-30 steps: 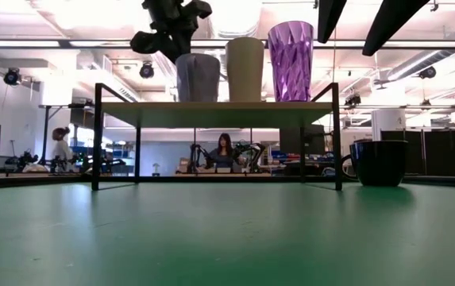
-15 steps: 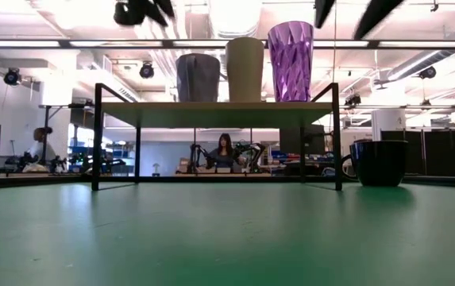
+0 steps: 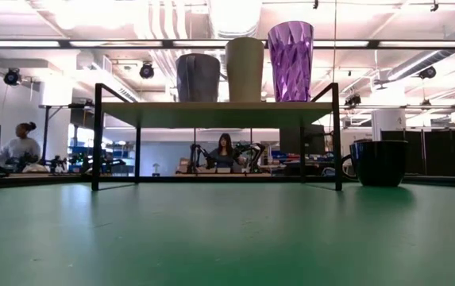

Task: Stack small to large cups/mugs on shelf
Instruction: Put the black mug on the shelf

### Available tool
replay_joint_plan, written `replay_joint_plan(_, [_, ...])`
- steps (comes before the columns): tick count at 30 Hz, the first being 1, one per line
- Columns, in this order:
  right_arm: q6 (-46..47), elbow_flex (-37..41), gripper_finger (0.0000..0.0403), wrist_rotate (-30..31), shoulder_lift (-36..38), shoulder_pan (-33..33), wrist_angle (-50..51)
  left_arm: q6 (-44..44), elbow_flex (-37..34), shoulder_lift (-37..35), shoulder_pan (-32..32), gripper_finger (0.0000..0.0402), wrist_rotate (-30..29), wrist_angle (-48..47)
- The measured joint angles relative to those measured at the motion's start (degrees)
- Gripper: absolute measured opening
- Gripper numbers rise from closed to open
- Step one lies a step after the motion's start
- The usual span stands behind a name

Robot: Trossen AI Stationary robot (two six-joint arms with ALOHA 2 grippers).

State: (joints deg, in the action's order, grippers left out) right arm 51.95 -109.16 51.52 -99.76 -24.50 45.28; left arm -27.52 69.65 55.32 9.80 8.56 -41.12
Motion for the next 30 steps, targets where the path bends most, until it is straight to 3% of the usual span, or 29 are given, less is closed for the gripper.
replay_joint_plan(4, [5.07,-0.07,0.0198,6.59,4.63,3.85,9.05,-3.53,-8.88,-5.59,0.54,0.0089,-0.27,6.18])
replay_joint_plan(13, [33.39,0.09,0.0198,4.06,11.76,17.76,45.11,-3.63,-18.73,-14.45,0.42,0.0089,-0.47,5.66])
replay_joint_plan(19, [28.33,2.50,0.0198,-2.43,14.87,28.65,45.10,4.28,-19.11,-19.78,0.31,0.0089,-0.14,4.35])
replay_joint_plan(26, [26.24,3.96,0.0198,-3.00,15.07,37.10,44.63,6.86,-19.79,-23.30,-0.09,0.0089,-0.49,2.00])
replay_joint_plan(30, [17.10,4.29,0.0198,-13.45,14.92,45.85,43.72,5.30,-20.56,-25.94,-0.09,0.0089,-1.76,1.46])
